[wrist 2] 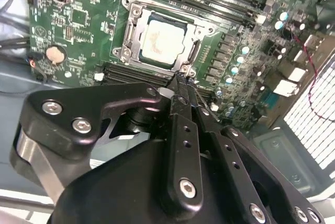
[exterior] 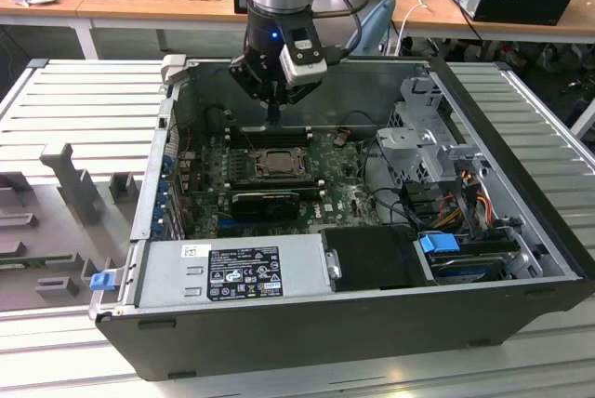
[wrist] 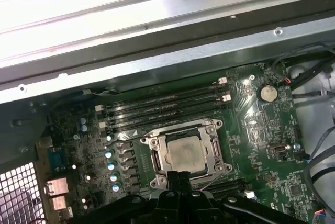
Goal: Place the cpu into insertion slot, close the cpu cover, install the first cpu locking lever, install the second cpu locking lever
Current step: 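Install the first cpu locking lever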
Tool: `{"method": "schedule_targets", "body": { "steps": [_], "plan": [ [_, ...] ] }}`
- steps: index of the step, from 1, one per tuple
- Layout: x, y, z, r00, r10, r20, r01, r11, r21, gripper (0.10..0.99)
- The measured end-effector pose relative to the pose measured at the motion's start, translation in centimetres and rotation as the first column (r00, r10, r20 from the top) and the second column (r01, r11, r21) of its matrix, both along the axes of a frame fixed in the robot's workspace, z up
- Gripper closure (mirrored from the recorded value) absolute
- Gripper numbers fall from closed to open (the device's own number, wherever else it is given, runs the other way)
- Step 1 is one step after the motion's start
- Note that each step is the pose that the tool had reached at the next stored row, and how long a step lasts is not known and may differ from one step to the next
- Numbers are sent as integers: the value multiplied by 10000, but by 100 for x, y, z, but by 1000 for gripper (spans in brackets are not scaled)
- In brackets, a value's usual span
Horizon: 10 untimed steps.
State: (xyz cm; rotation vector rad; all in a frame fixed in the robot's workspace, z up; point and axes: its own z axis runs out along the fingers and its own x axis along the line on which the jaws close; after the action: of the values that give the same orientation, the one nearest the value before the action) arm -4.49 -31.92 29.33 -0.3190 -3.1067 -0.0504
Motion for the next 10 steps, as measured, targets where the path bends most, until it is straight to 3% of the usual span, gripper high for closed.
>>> {"method": "schedule_targets", "body": {
  "steps": [3, 5, 8, 10],
  "plan": [
    [0, 0, 0, 9954, 962, 0, -962, 9954, 0, 980],
    [0, 0, -1, 9866, 1634, 0, -1634, 9866, -1, 980],
    [-4, -1, -7, 9775, 2110, 17, -2110, 9775, -1, 980],
    [-114, -2, -19, 9771, 2122, 174, -2122, 9772, -10, 980]
  ]
}}
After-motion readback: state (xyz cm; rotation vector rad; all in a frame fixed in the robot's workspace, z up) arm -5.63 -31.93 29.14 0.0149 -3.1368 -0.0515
